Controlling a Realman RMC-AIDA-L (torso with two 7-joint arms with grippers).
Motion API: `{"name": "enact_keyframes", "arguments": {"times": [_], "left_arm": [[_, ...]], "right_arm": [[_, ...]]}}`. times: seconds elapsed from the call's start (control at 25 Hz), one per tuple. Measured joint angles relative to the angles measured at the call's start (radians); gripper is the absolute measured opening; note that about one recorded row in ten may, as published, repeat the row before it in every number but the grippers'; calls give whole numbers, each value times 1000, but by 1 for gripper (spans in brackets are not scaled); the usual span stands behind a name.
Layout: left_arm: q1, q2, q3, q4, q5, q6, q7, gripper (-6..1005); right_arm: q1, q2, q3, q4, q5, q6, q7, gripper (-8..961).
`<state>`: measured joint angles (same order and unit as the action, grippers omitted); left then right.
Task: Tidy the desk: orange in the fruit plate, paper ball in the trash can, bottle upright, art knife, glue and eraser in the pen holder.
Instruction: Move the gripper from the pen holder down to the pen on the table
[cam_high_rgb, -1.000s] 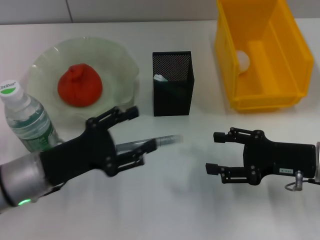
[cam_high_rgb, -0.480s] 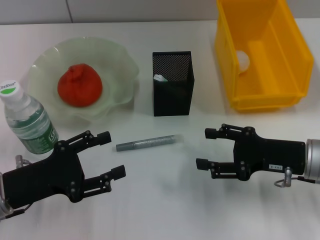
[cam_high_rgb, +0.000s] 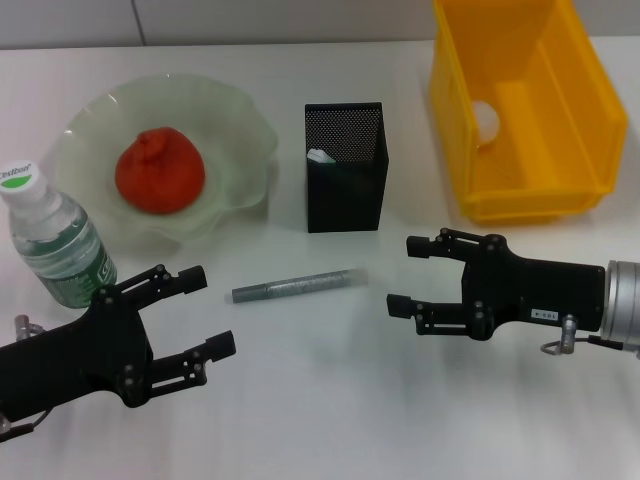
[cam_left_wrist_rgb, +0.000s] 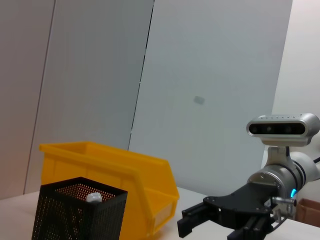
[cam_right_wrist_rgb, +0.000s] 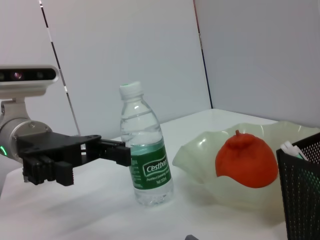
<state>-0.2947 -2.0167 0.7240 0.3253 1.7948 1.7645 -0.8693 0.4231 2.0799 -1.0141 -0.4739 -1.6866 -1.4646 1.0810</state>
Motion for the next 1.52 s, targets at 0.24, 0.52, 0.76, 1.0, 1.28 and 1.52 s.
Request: {"name": "enact_keyframes", "arguments": {"times": [0.24, 0.52, 0.76, 1.0, 1.28, 1.52], "left_arm": [[0, 1, 4, 1, 0, 0, -2, 813], [0, 1, 6, 2, 0, 0, -2, 812], [0, 0, 5, 3, 0, 0, 2, 812], [-2, -6, 4, 3, 0, -1, 5, 813], [-3, -8, 0, 3, 0, -5, 2, 812], [-1, 0, 6, 3, 8, -13, 7, 809]], "right_arm": [[18, -9, -8, -70, -20, -5, 57, 823], [129, -35, -12, -249, -258, -67, 326, 823], [287, -32, -12, -374, -499, -172, 556, 823], [405, -6, -88, -461, -658, -209, 705, 824], [515, 0, -267, -466, -710, -168, 828, 823], [564, 7, -394, -448, -740, -89, 886, 823]]}}
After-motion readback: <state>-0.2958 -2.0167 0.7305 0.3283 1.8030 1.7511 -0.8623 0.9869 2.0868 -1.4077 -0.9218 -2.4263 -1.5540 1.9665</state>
